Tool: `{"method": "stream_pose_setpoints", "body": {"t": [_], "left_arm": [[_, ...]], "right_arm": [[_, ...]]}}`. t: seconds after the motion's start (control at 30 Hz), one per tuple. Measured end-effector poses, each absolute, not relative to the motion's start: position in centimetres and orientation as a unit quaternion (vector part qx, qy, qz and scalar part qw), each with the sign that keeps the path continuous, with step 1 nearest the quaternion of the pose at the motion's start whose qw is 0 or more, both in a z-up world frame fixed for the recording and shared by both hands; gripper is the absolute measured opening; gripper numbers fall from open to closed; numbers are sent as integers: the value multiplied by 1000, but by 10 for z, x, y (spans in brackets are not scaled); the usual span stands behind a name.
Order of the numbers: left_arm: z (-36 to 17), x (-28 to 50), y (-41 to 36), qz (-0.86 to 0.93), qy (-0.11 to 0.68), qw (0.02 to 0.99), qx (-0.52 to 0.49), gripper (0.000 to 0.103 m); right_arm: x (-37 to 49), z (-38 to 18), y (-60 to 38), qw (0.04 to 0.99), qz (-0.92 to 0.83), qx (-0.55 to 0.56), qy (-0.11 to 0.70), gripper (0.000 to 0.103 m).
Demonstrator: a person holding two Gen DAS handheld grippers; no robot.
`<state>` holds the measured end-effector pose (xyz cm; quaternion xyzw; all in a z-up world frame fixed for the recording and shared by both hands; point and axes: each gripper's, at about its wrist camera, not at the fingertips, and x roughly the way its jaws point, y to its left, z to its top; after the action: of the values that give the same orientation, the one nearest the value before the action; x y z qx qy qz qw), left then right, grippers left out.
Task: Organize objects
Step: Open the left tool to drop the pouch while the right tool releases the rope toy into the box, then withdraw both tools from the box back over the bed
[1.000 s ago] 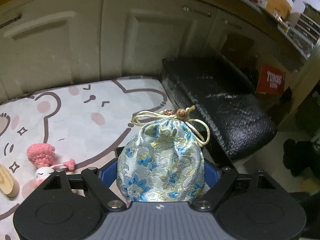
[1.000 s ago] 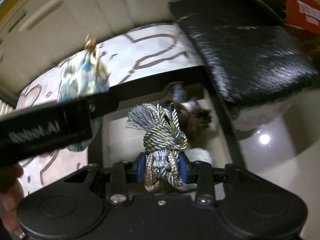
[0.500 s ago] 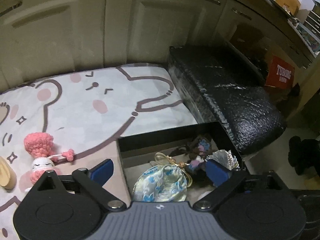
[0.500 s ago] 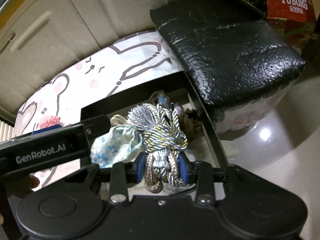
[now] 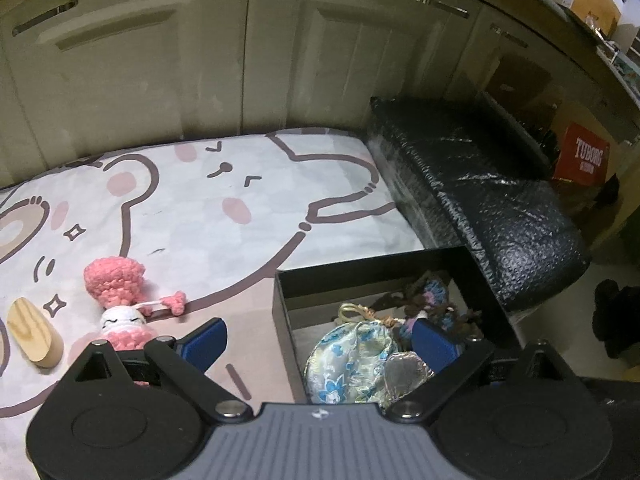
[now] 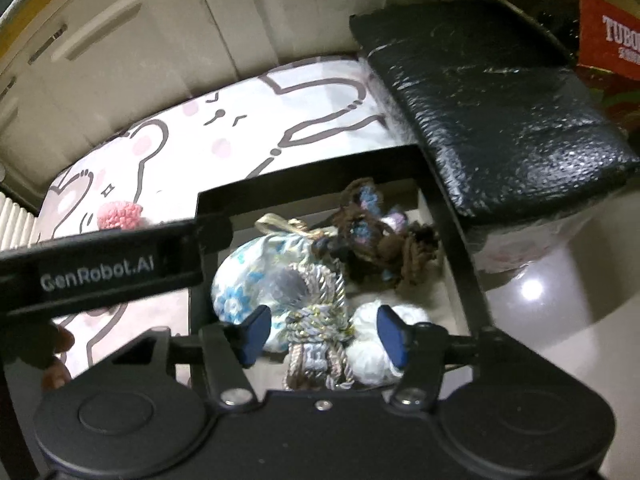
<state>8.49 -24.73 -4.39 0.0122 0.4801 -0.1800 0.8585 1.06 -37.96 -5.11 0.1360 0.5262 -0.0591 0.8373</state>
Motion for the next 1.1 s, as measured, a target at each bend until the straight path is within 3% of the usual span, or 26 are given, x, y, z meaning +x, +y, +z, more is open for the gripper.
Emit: {"method": "stream_pose_setpoints", "body": {"t": [0.87,1.1], "left_arm": [[-16,53,-218,-154,475,866,34,98],[-11,44,-205,-149,480,863,40,99]], "right_arm": [[-25,-8,-396,863,-126,137,470,61],[-33,2,-394,872,-136,125,453,69]]}}
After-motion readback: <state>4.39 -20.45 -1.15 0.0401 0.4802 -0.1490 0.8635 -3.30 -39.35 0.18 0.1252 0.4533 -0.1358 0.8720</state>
